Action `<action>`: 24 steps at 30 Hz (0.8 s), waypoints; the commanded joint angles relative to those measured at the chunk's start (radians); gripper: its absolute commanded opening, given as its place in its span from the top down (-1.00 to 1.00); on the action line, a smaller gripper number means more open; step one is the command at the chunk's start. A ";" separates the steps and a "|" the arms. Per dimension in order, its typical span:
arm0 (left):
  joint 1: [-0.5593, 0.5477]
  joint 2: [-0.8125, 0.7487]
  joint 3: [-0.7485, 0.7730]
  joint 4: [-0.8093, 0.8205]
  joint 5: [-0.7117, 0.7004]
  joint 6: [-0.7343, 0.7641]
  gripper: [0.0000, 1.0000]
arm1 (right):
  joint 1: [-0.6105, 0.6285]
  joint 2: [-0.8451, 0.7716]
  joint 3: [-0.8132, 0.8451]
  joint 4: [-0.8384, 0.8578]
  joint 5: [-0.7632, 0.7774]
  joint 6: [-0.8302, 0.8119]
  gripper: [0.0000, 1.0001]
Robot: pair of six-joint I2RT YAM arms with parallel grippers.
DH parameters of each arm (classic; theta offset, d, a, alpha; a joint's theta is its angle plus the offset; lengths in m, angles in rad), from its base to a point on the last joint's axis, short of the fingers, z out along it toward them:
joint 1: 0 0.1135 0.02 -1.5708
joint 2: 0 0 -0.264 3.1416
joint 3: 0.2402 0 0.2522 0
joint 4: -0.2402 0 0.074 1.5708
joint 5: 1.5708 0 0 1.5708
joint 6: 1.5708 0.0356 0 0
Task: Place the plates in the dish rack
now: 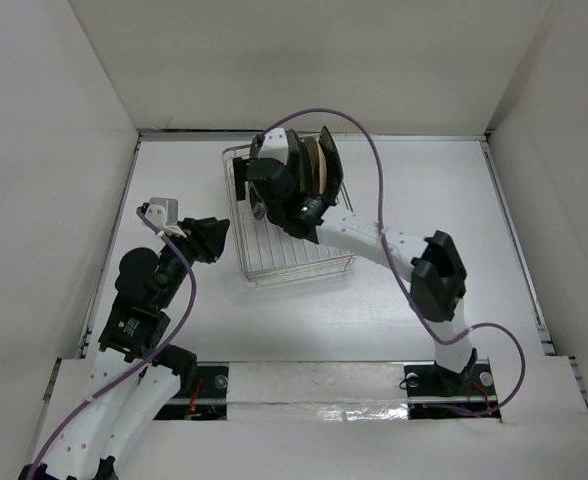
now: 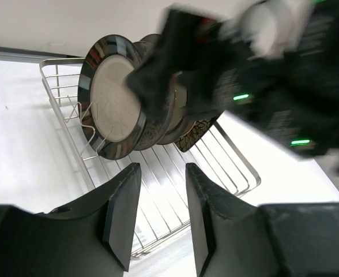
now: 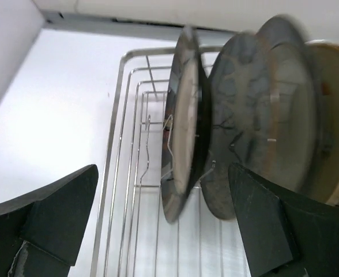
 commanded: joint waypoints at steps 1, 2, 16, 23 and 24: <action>0.003 0.002 0.020 0.038 -0.030 0.013 0.32 | -0.004 -0.210 -0.089 0.130 -0.031 0.014 -0.99; 0.003 0.003 0.020 0.040 -0.033 0.014 0.30 | -0.004 -0.249 -0.129 0.165 -0.031 0.012 -0.99; 0.003 0.072 0.025 0.051 -0.070 0.023 0.03 | -0.422 -1.117 -1.082 0.310 -0.200 0.055 -0.99; 0.003 0.063 0.006 0.057 -0.114 0.043 0.04 | -0.601 -1.174 -1.336 0.427 -0.430 0.141 -0.99; 0.003 0.062 0.005 0.057 -0.117 0.043 0.05 | -0.601 -1.174 -1.337 0.457 -0.430 0.150 -0.99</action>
